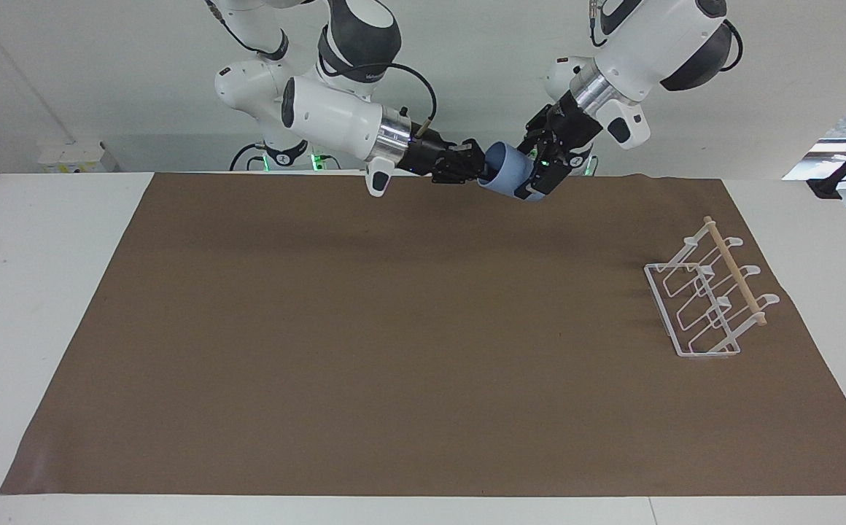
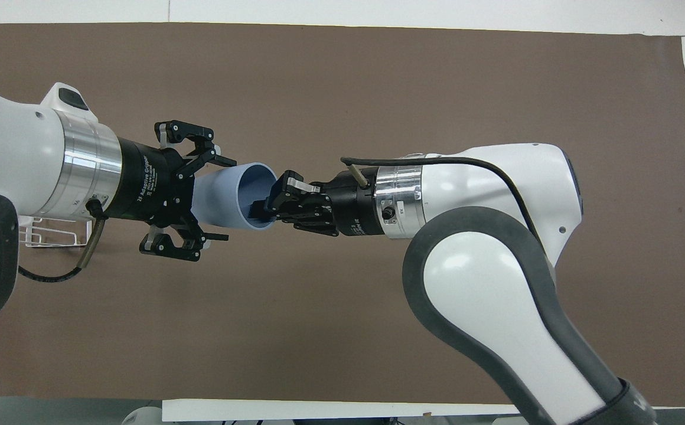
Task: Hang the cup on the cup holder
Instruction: 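Close the left gripper around the cup base held by the right gripper, then open the right gripper and withdraw it while the left gripper holds the cup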
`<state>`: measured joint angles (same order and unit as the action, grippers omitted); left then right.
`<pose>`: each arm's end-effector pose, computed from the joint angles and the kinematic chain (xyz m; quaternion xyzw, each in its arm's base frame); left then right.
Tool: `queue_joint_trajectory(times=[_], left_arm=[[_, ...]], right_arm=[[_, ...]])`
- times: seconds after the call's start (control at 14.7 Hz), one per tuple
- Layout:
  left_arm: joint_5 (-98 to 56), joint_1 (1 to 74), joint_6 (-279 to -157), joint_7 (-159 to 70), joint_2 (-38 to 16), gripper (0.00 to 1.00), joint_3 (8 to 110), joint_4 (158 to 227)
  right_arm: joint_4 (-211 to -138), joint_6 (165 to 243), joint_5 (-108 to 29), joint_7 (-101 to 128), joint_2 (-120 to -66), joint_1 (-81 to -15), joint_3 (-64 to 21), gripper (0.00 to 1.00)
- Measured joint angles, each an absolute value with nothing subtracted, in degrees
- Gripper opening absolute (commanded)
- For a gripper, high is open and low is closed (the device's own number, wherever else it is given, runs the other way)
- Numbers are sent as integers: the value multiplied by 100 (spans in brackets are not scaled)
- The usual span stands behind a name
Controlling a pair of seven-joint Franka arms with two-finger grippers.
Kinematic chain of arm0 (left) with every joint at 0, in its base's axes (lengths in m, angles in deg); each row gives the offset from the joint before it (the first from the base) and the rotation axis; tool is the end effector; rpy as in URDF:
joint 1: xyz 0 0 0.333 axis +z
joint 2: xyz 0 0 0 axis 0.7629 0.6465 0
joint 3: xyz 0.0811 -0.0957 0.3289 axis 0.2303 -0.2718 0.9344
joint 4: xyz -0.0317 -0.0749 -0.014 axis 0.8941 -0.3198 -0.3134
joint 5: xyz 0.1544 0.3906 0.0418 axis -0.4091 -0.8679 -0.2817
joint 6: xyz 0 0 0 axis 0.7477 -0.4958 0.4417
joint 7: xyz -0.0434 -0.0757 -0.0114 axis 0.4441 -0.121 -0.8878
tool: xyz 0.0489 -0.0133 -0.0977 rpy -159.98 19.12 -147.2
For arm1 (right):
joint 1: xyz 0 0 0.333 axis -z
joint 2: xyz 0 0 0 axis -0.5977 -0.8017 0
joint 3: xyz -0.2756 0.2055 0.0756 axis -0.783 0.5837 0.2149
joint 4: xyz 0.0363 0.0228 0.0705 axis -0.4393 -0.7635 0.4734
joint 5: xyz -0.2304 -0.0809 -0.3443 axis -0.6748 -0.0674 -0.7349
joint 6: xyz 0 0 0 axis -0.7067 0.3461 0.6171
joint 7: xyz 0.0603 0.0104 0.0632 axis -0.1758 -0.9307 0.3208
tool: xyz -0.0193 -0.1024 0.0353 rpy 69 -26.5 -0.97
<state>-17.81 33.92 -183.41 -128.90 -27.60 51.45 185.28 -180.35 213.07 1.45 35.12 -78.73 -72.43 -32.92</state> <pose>0.4869 -0.2898 0.6461 0.7497 0.6154 -0.1784 0.1654 0.5157 0.3613 0.5541 -0.8374 0.1508 0.0994 0.5158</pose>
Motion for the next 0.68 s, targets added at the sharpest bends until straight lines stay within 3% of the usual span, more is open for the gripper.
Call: queue_joint_trajectory(times=[0.14, 0.2, 0.27, 0.41, 0.48, 0.54, 0.61, 0.68], left_arm=[[-1781, 3342, -18390, -12861, -2760, 17, 5144, 18542], [-1791, 3335, -18411, -12818, -2760, 5, 5143, 18542], [-1790, 3329, -18436, -12815, -2761, 0, 5142, 18543], [-1791, 3324, -18453, -12806, -2761, 0, 5142, 18544], [-1791, 3323, -18453, -12796, -2761, 0, 5142, 18544], [-1791, 3323, -18453, -12792, -2761, 0, 5142, 18544], [-1791, 3321, -18454, -12729, -2762, 0, 5142, 18544], [-1791, 3317, -18454, -12671, -2762, 0, 5142, 18544]], right_arm=[[-18035, 21307, 145, 3512, -7872, -7243, -3292, 1], [-18042, 21310, 146, 3516, -7872, -7240, -3294, 1], [-18043, 21311, 161, 3524, -7873, -7234, -3296, 1], [-18042, 21311, 162, 3524, -7872, -7233, -3301, 1], [-18042, 21311, 162, 3524, -7872, -7233, -3300, 8], [-18042, 21311, 162, 3525, -7872, -7233, -3300, 40], [-18043, 21305, 161, 3524, -7873, -7234, -3300, 99], [-18043, 21300, 161, 3524, -7873, -7234, -3301, 99]])
